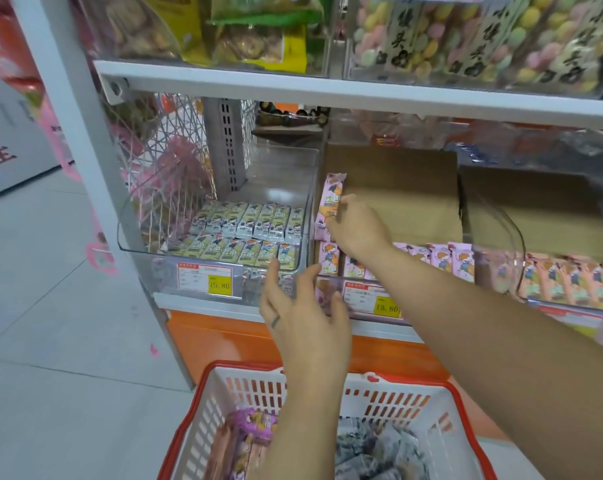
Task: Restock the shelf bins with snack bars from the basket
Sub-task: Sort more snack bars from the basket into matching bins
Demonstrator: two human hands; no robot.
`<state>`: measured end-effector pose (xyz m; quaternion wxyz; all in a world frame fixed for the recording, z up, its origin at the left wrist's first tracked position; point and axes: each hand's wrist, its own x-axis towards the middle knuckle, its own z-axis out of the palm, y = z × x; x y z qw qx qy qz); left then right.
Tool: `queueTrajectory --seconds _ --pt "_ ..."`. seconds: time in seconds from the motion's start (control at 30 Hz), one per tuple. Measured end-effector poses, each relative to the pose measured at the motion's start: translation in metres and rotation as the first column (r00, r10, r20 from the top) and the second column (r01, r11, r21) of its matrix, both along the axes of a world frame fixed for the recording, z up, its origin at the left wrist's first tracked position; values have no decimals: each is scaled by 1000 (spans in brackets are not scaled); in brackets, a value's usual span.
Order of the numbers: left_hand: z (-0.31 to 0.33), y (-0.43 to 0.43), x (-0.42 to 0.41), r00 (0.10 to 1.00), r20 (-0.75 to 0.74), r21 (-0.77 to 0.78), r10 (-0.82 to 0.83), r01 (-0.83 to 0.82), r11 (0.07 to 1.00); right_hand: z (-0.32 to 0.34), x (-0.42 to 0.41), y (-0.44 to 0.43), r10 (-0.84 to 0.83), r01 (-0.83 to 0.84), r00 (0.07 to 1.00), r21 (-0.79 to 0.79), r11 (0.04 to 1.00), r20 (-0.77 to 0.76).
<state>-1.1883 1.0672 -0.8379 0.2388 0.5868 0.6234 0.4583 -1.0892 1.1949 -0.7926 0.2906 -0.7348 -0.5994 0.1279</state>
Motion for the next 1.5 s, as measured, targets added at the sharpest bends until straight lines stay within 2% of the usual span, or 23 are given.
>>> queueTrajectory --seconds 0.2,0.3,0.37,0.47,0.53,0.57,0.63,0.67,0.77,0.83,0.93,1.07,1.17,1.3,1.4,1.43,1.5 --pt "3 -4 0 999 -16 -10 -28 27 1000 9 10 -20 81 -81 997 -12 997 -6" --pt "4 -7 -1 1000 5 59 11 -11 998 15 15 -51 130 -123 991 203 971 -21" --pt "8 -12 -4 999 -16 120 32 -30 992 17 16 -86 230 -203 973 353 913 -36" --pt "9 -17 -8 995 -53 106 -81 86 991 -2 25 -140 398 -362 917 435 824 9" --pt "4 -20 -10 973 -128 -31 -194 192 981 -30 37 -166 448 -445 891 333 831 73" --pt "0 -22 -10 949 -179 -133 -261 240 962 -46 45 -177 463 -470 882 232 852 89" --pt "-8 -26 -10 873 -256 -347 -416 318 882 -79 59 -193 494 -493 864 -36 869 95" --pt "-12 -28 -10 828 -276 -442 -489 343 829 -95 66 -197 524 -502 846 -181 845 97" --pt "-19 -32 -6 720 -274 -626 -638 370 686 -139 86 -202 619 -456 778 -585 671 105" --pt "-23 -32 -2 679 -266 -678 -685 374 634 -166 97 -205 666 -393 740 -744 540 92" --pt "-25 -28 4 638 -290 -682 -713 385 622 -199 109 -207 744 -345 658 -832 435 116" --pt "-27 -22 11 633 -318 -660 -706 387 644 -229 119 -201 813 -302 545 -857 419 205" --pt "-31 -20 11 615 -328 -665 -717 389 637 -253 115 -198 868 -258 446 -897 358 218" --pt "-32 -19 8 627 -335 -666 -703 370 647 -254 107 -192 883 -205 396 -913 354 253" --pt "-31 -20 7 624 -340 -664 -704 371 649 -237 104 -191 889 -128 402 -948 290 218" --pt "-31 -20 8 623 -335 -659 -707 381 648 -228 105 -191 881 -140 412 -940 312 231" --pt "-28 -23 9 618 -318 -655 -719 405 638 -202 108 -191 821 -198 517 -900 389 241"
